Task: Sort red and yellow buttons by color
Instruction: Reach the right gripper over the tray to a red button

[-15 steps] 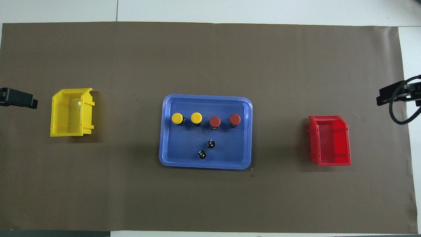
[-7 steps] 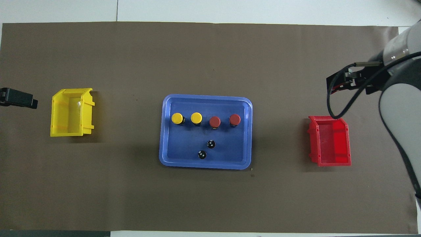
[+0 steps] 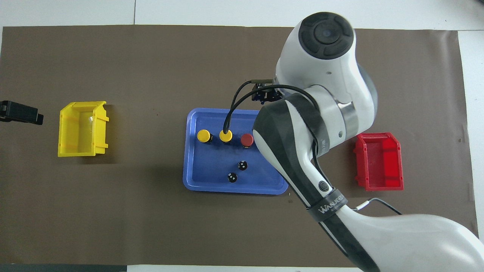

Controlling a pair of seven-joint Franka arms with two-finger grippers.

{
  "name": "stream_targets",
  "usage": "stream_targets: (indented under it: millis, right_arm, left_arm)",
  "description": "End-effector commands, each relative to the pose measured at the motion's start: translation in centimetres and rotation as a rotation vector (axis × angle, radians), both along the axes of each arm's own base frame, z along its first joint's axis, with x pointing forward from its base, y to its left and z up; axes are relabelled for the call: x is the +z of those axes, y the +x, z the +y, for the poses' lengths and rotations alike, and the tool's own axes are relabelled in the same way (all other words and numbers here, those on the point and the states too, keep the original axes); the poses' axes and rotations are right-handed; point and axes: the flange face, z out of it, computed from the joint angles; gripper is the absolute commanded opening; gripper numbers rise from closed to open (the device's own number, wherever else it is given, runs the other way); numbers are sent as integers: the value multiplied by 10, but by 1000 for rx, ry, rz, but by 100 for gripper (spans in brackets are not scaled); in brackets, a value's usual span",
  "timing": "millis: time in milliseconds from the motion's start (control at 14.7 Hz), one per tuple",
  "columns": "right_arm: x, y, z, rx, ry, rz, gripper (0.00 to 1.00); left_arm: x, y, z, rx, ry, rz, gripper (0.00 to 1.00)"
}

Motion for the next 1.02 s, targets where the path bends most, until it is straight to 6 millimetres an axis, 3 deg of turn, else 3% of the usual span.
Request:
stream_targets:
  millis: [0, 272, 408, 611, 951]
  right_arm:
    - [-25, -31, -19, -11, 24, -16, 100]
    - [-54, -55, -29, -10, 25, -12, 99]
    - [-62, -67, -19, 8, 30, -19, 91]
    - [-77, -68, -18, 6, 40, -43, 83]
    - [-95, -68, -6, 10, 39, -45, 81]
  left_arm:
    - [0, -1, 2, -14, 14, -2, 100]
    - [-3, -2, 13, 7, 14, 7, 100]
    - [-5, -5, 15, 11, 13, 12, 100]
    - [-8, -10, 24, 25, 12, 23, 100]
    - [-12, -11, 19, 16, 11, 26, 100]
